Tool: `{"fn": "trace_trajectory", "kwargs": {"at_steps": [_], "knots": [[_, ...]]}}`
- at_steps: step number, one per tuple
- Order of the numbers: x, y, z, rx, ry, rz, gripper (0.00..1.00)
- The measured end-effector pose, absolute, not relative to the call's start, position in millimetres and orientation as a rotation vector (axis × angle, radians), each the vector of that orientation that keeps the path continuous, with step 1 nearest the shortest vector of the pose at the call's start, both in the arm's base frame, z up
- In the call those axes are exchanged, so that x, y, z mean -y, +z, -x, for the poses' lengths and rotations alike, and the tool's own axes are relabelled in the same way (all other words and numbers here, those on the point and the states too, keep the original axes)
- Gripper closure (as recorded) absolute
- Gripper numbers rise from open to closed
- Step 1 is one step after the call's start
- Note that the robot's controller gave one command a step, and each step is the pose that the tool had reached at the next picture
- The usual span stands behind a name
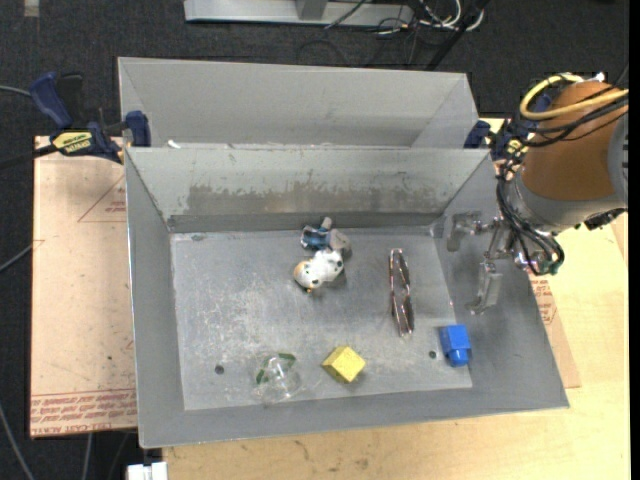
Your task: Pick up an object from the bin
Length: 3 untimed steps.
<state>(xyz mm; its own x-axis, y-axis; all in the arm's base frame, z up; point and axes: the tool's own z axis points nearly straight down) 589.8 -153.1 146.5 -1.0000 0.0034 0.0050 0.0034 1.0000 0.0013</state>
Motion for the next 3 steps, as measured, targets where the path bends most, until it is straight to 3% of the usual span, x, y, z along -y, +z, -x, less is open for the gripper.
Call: {"fn": "trace_trajectory", "kwargs": {"at_steps": [1, 2, 3], "knots": [[152, 152, -591.5, 3.144, 0.0, 0.0, 0.0], [113, 98, -598.0, 3.097, 0.002, -0.563, 0.0], [92, 115, -609.0, 3.047, -0.003, -0.768, 0.0]]}}
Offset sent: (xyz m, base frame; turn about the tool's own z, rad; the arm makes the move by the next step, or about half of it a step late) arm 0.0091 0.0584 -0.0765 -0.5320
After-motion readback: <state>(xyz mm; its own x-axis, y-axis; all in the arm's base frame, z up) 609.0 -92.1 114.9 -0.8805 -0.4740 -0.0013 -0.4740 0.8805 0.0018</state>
